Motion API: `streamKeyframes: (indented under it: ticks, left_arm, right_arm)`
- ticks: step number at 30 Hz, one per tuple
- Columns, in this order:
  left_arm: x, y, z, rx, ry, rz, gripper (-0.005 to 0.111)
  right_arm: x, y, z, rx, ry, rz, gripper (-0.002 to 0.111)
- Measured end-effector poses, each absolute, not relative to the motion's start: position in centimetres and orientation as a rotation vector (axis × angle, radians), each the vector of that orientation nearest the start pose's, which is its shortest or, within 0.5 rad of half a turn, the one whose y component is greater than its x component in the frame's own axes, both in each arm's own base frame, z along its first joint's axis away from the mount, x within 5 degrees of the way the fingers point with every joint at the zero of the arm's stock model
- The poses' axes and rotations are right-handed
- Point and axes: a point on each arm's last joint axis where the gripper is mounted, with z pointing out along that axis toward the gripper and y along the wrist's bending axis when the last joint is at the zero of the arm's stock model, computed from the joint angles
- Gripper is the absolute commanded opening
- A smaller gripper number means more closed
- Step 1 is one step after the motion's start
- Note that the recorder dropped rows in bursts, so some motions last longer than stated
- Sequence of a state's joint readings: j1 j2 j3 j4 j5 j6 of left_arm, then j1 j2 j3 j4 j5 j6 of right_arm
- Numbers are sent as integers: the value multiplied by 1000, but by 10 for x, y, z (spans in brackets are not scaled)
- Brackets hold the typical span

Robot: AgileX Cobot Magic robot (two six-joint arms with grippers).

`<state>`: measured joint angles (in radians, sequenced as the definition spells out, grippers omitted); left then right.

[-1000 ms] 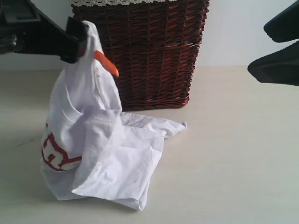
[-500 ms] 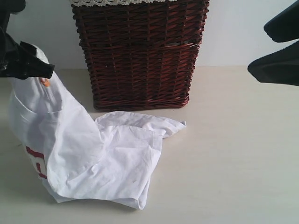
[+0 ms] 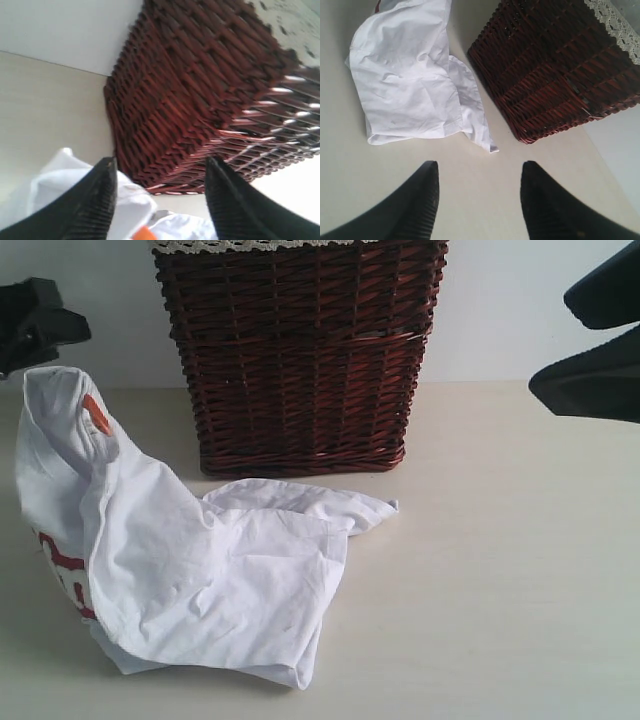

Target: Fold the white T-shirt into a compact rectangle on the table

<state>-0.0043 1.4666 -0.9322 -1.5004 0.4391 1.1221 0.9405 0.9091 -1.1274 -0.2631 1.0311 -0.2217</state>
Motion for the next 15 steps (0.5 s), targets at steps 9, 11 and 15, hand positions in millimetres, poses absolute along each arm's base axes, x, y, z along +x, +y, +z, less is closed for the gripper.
streamKeyframes:
  ticks: [9, 11, 15]
  left_arm:
    - [307, -70, 296, 637, 1982, -741, 62]
    - [294, -87, 298, 945, 1907, -657, 62]
    - [267, -113, 276, 1662, 1739, -312, 64]
  right_arm:
    - [109, 115, 408, -1272, 1867, 56, 49]
    - [109, 115, 408, -1272, 1867, 56, 49]
    - [109, 115, 408, -1271, 1865, 57, 49]
